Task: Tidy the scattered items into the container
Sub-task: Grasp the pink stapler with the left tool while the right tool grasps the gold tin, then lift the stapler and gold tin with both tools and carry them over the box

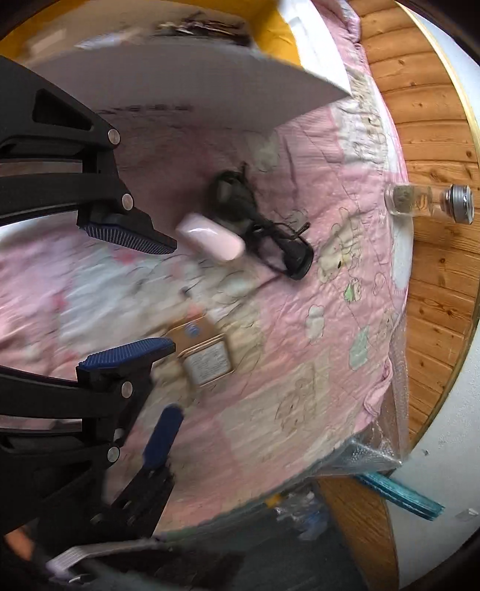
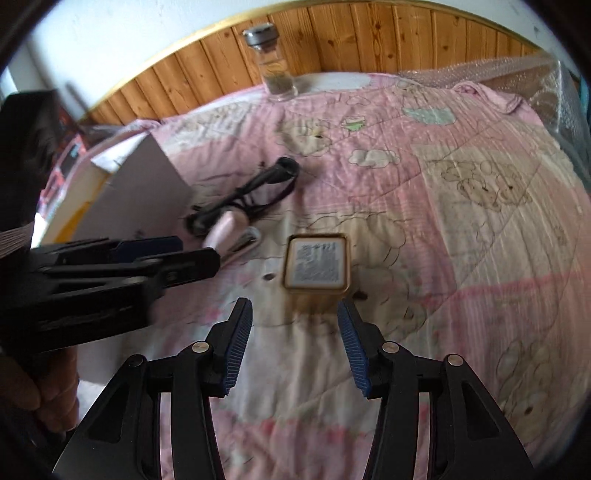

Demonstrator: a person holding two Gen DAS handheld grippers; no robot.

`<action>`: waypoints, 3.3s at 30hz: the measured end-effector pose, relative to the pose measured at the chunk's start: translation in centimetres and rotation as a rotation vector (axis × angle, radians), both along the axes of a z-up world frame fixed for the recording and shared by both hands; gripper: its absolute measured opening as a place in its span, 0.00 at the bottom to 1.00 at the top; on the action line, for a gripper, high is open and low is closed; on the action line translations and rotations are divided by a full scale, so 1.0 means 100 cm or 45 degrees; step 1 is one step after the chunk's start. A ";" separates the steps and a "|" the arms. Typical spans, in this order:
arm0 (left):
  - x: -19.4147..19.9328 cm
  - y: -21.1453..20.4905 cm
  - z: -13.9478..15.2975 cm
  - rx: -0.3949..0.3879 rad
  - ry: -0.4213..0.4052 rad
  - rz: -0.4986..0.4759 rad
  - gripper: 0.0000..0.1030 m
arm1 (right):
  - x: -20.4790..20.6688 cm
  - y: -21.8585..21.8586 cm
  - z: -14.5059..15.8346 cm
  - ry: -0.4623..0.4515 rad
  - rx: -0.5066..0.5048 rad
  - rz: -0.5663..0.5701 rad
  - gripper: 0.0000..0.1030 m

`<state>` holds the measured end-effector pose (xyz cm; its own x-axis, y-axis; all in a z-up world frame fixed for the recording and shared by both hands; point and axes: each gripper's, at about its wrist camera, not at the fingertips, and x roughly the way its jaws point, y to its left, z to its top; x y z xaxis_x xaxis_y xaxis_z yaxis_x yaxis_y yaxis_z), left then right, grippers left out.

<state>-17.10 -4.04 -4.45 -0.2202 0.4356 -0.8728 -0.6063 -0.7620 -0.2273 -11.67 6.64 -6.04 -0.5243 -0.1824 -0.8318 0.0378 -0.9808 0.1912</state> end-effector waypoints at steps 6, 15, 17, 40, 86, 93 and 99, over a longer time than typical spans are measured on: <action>-0.036 0.003 -0.035 0.039 -0.015 0.103 0.51 | -0.020 0.000 -0.023 -0.012 0.064 -0.015 0.57; -0.044 -0.001 -0.056 0.148 -0.125 0.120 0.45 | -0.027 0.023 -0.035 0.003 -0.114 -0.051 0.57; -0.047 0.000 -0.053 0.131 -0.060 0.156 0.45 | -0.030 0.025 -0.035 0.014 -0.131 -0.046 0.57; 0.008 -0.009 -0.061 0.133 -0.085 0.220 0.35 | 0.013 0.037 -0.027 0.013 -0.084 -0.101 0.51; 0.130 -0.089 0.024 -0.012 -0.001 0.191 0.26 | 0.124 -0.061 0.020 0.059 0.088 0.135 0.51; 0.145 -0.105 0.038 0.020 0.013 0.198 0.26 | 0.137 -0.074 0.034 0.086 0.105 0.164 0.51; 0.156 -0.123 0.052 0.049 0.035 0.217 0.26 | 0.149 -0.088 0.045 0.106 0.112 0.203 0.51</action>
